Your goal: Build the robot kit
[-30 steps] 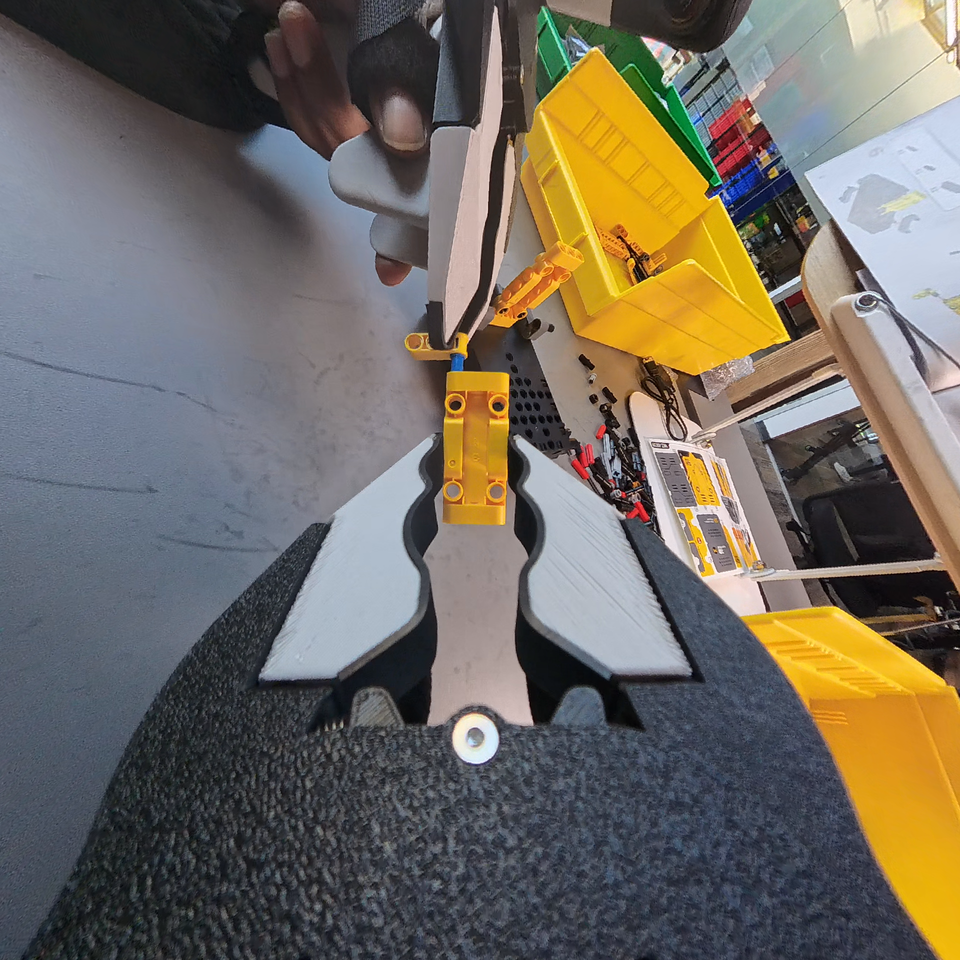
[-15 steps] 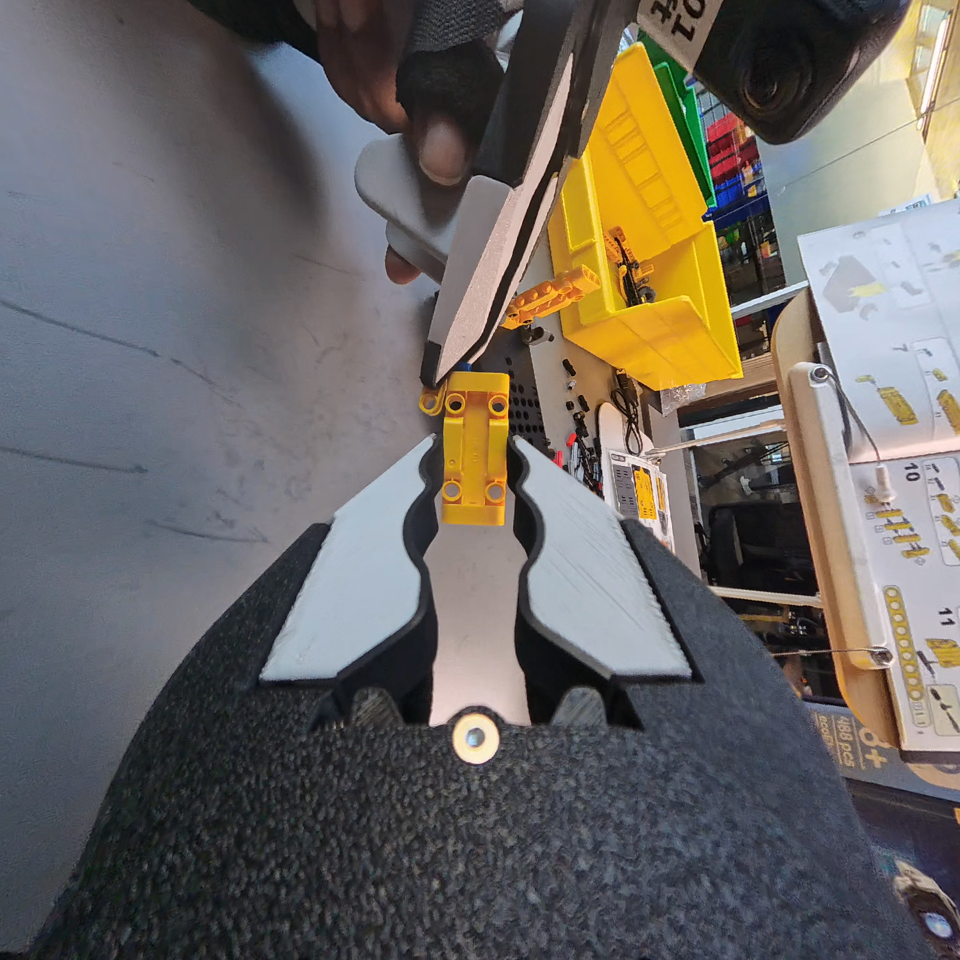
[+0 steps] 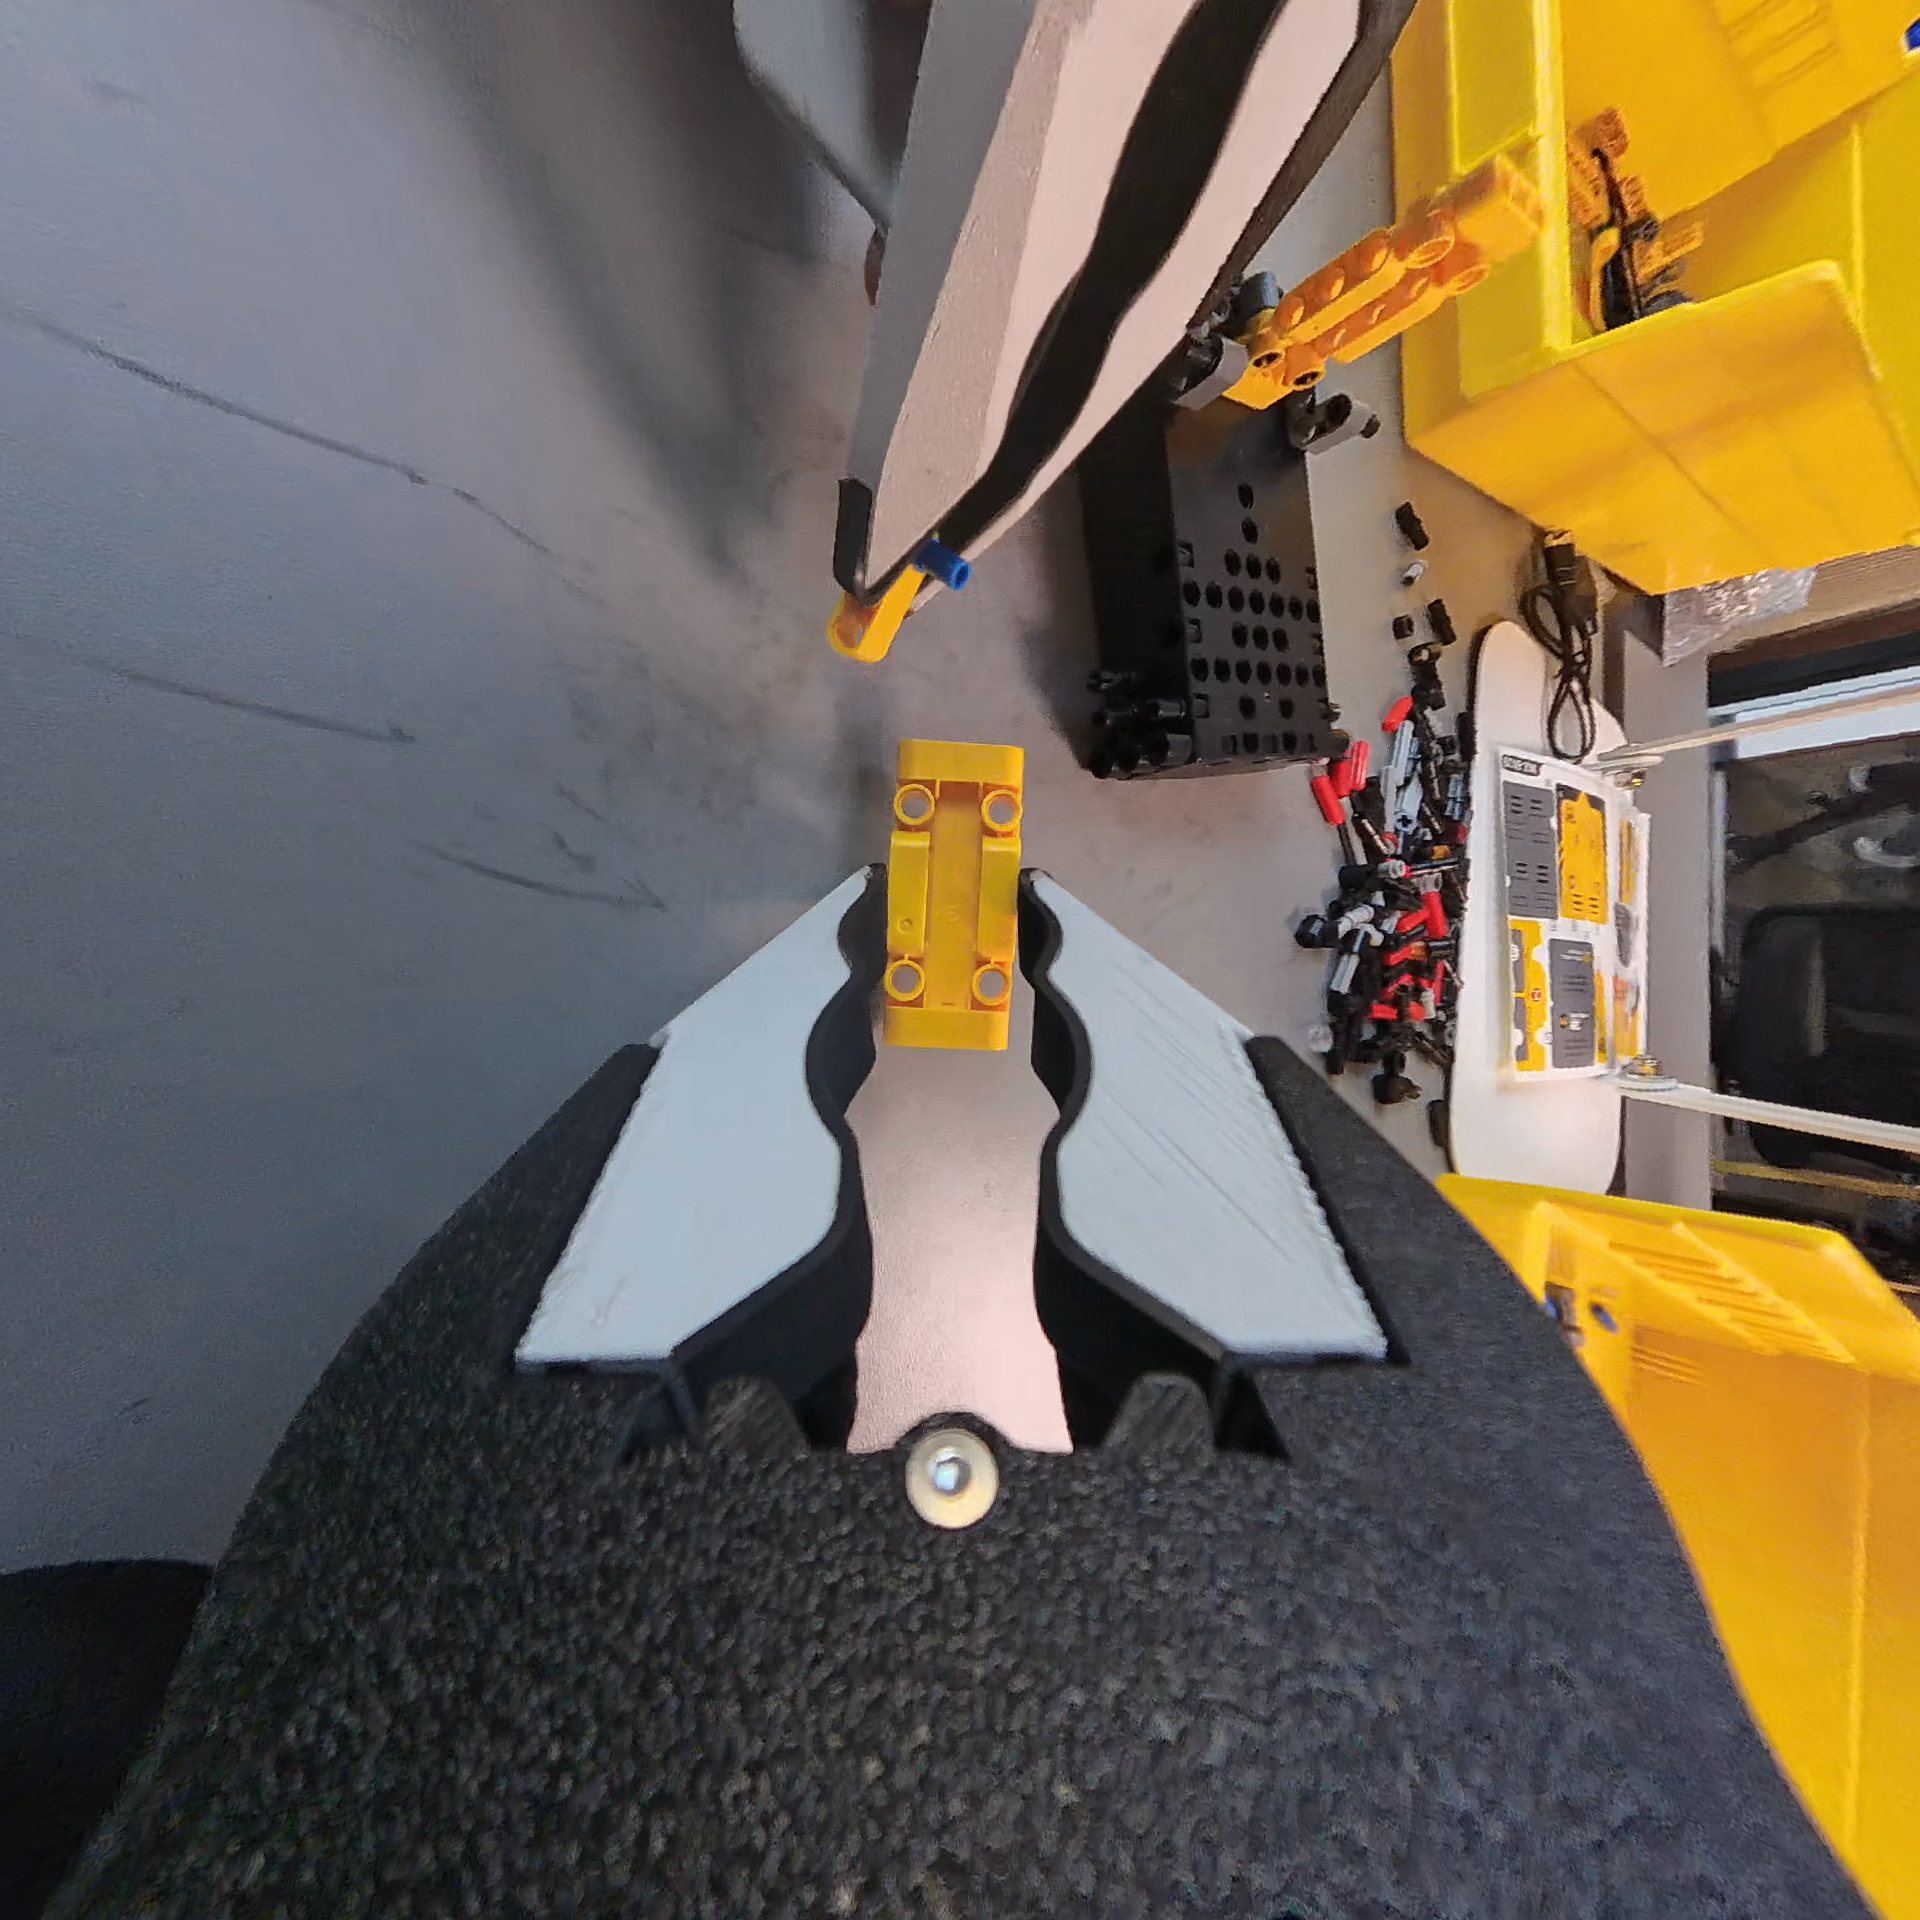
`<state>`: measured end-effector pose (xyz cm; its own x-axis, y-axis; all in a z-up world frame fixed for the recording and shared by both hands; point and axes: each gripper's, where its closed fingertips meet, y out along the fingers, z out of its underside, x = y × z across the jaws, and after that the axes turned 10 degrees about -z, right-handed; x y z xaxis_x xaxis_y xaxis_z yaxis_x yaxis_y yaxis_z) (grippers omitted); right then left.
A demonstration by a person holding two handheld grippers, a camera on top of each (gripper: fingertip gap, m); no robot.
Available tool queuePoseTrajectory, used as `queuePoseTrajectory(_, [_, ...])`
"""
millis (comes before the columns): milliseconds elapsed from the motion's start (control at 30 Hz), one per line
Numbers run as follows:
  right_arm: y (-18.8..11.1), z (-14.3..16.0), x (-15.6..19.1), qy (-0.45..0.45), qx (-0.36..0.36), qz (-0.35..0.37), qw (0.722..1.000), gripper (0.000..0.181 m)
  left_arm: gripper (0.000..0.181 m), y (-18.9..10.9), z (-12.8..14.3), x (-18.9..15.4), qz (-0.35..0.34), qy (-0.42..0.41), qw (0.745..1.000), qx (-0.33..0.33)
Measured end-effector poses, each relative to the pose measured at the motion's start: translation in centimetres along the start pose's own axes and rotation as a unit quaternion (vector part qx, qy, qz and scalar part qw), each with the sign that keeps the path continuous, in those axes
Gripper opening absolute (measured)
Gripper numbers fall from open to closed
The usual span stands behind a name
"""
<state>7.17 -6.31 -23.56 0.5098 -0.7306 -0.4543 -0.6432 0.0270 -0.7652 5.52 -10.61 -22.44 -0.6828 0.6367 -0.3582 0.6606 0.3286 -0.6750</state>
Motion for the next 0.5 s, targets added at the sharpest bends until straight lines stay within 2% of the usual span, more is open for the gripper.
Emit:
queuePoseTrajectory(100, [-0.8,-0.7,-0.4,0.028,-0.031,-0.008,0.999,0.031,0.007,-0.6,-0.6,-0.2,0.009,-0.001,1.0,-0.023])
queuePoseTrajectory(233, [-2.3,-4.2,0.1,0.029,-0.11,-0.018,0.993,0.028,0.007,-1.9,-1.8,-0.6,0.035,-0.012,0.997,-0.068])
queuePoseTrajectory(367, [-2.2,-6.1,-0.5,0.021,-0.136,0.035,0.99,0.012,0.007,-2.9,-3.0,-1.3,0.069,-0.029,0.991,-0.11])
queuePoseTrajectory(500, [-2.6,-6.7,-1.6,0.053,-0.17,0.072,0.981,0.007,0.007,-4.0,-4.0,-1.1,0.09,-0.063,0.981,-0.158])
